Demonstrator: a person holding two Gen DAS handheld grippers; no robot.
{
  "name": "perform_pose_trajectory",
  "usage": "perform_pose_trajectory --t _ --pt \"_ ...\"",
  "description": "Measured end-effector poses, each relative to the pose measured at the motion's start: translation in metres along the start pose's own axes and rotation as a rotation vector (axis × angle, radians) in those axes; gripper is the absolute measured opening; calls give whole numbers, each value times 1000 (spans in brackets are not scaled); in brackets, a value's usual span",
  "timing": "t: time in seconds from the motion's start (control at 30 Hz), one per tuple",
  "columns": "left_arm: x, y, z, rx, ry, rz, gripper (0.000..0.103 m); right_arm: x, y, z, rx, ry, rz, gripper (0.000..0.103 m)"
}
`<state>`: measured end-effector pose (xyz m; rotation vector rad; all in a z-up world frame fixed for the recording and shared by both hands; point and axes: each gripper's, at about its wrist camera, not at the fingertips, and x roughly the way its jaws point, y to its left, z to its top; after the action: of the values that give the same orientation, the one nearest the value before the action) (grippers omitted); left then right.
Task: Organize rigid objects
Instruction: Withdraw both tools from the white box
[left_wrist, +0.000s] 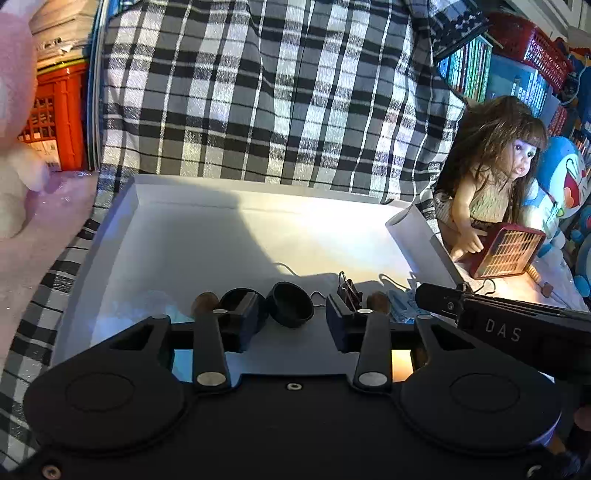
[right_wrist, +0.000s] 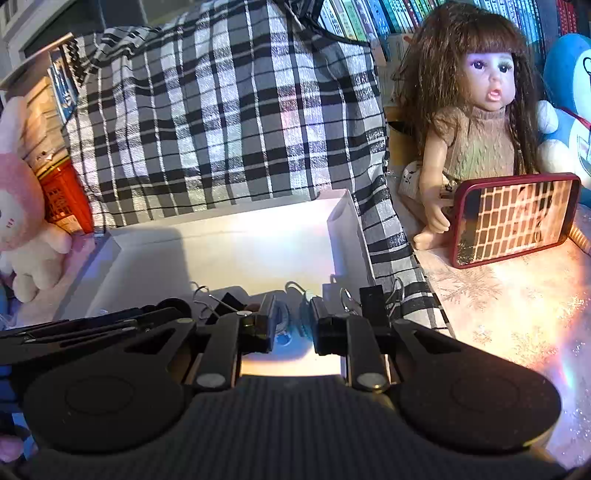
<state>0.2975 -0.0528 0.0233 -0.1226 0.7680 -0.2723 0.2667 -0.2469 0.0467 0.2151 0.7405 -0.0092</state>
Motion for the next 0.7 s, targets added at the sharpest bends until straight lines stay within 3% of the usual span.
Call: perform_pose_trajectory --t 0.17,0.27,0.33,0.7 --pt "-21 -4 -5 23 -23 -5 48 -15 3 -4 -17 -18 9 30" --pt "-35 -7 -10 42 -36 -7 54 -25 5 -9 -25 -26 22 46" --pt "-45 -7 -15 49 -48 -7 57 -32 6 -14 -32 -32 28 47" --pt "-91 -8 -53 89 -96 20 65 -71 11 -46 -96 -64 74 61"
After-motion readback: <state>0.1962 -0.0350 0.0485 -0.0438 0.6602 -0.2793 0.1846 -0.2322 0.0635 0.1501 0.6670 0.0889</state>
